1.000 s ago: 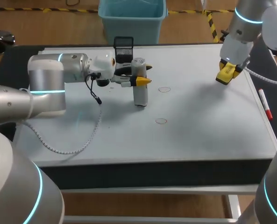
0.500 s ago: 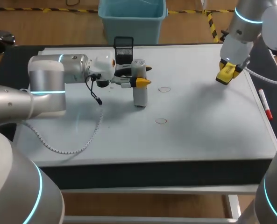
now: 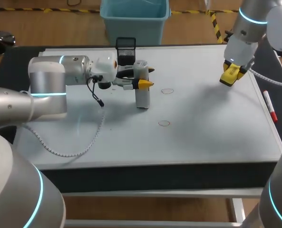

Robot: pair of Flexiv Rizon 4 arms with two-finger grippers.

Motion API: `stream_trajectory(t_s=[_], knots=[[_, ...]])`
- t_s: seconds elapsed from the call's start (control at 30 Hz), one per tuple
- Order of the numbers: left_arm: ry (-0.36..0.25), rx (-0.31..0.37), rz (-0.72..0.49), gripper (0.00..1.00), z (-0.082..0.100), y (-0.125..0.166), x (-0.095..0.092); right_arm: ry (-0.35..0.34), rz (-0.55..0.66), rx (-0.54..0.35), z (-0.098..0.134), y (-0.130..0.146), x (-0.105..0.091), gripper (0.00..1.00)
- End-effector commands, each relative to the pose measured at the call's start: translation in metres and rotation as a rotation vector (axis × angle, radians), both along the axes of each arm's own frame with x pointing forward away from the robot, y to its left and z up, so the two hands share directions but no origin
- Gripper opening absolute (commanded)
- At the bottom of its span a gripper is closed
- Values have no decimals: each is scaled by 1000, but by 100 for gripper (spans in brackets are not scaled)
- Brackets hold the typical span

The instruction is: Pick up the inspection probe, press it on each red-marked spot on the whiteboard one by one, put down the probe, pick up the eraser, and wipe off all the red marks.

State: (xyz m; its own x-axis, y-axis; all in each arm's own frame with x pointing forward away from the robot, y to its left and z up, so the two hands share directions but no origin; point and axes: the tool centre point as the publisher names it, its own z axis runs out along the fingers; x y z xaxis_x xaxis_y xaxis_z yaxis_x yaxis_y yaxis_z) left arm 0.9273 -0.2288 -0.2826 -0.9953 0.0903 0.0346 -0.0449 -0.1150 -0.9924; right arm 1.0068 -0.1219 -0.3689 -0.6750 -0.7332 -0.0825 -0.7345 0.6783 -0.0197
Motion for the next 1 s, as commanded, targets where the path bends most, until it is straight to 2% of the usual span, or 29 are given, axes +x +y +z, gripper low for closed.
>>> stream_trajectory(t_s=[0.03,0.33,0.47,0.7,1.0], knots=[[11,2,17,0,7,2,-1,2,1,-4,1,0,1,0],[-12,-20,46,0,48,24,19,2,1,-4,1,0,1,0],[-27,5,68,0,61,40,29,2,1,-4,1,0,1,0],[-11,22,90,0,72,78,48,2,1,-4,1,0,1,0],[13,18,154,0,74,145,72,2,1,-4,1,0,1,0]])
